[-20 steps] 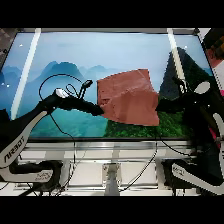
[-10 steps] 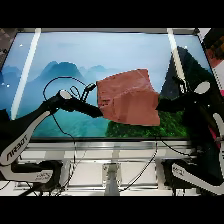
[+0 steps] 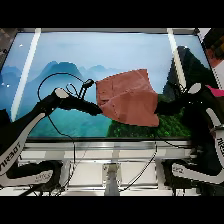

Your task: Fold the clothes and pants, and hang the long-sleeved shirts on hangers.

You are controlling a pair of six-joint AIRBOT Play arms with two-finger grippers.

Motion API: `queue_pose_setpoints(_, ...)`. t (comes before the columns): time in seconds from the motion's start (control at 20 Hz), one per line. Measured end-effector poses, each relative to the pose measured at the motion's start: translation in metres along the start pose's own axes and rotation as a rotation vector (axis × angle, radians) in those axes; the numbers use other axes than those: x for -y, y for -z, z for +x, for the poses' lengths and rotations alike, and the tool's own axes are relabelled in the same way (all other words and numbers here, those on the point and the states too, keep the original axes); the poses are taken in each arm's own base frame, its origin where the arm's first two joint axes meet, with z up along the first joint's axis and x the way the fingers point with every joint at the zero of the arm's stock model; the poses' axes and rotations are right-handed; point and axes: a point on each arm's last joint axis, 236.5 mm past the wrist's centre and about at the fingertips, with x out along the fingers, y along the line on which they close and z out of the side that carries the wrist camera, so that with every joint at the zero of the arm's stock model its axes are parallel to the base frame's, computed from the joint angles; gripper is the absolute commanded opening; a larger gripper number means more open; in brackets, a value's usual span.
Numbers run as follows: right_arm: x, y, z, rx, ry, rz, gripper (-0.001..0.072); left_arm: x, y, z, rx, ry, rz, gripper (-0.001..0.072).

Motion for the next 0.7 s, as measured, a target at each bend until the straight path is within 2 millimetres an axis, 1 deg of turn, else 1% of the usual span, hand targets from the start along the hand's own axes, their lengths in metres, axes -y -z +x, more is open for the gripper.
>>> queue_pose_setpoints(0.25,0.019,-0.002,-0.013,0.027,-0.122,0.157,0.0373,-0.001,0.000,-0.001,0.000,-0.006,0.004,0.0006)
queue_pose_setpoints(0.35,0.024,0.003,-0.015,0.018,-0.166,0.203,0.0373,-0.001,0.000,-0.001,0.000,-0.006,0.005,0.0006)
queue_pose_setpoints(0.5,0.026,0.015,-0.008,-0.018,-0.216,0.240,0.0367,-0.001,-0.001,-0.001,0.002,-0.009,0.005,0.0006)
queue_pose_setpoints(0.55,0.025,0.020,-0.004,-0.035,-0.232,0.248,0.0334,-0.002,-0.001,-0.001,0.004,-0.011,0.004,0.0006)
queue_pose_setpoints(0.7,0.021,0.028,0.005,-0.065,-0.275,0.270,0.0330,-0.003,-0.002,-0.001,0.008,-0.015,0.004,0.0006)
